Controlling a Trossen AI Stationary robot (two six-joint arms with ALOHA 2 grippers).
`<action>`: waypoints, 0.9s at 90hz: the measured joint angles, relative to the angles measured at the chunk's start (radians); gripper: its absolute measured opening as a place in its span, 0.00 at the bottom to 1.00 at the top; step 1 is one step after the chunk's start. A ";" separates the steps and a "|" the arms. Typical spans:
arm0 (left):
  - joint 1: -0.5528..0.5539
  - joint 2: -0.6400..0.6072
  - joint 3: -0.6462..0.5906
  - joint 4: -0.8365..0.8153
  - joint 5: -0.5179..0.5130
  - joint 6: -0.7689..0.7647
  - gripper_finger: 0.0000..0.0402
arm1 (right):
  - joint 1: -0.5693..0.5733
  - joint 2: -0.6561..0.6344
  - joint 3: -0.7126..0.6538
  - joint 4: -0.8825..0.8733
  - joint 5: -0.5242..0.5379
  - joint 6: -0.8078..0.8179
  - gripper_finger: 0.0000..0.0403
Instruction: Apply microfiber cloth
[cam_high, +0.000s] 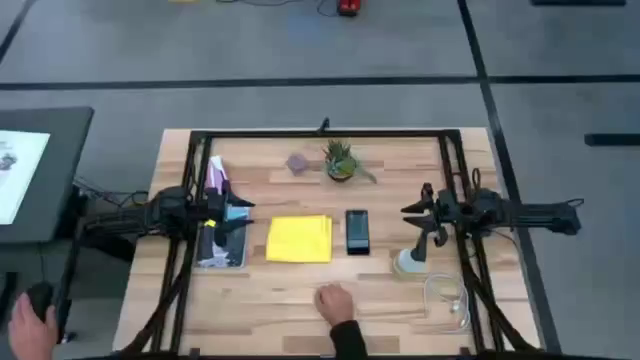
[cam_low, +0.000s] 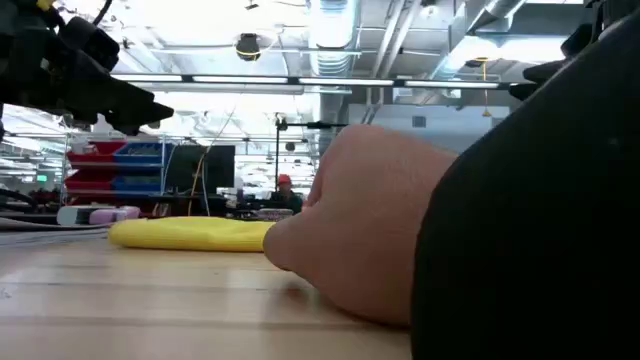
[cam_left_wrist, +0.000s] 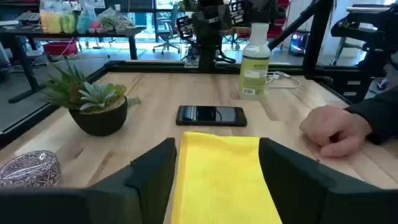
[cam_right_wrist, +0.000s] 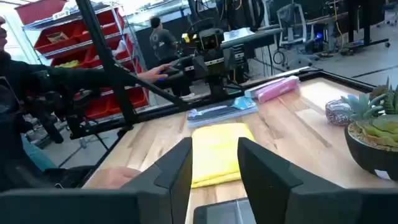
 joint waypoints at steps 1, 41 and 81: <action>0.000 0.000 0.000 0.000 0.000 0.000 0.52 | 0.000 0.000 0.000 0.000 0.000 0.000 0.29; 0.000 0.003 0.000 0.000 0.000 -0.033 0.52 | 0.000 0.000 0.000 0.000 0.000 0.000 0.29; 0.000 0.003 0.000 0.000 -0.001 -0.069 0.52 | 0.000 0.000 0.000 0.000 0.000 0.000 0.29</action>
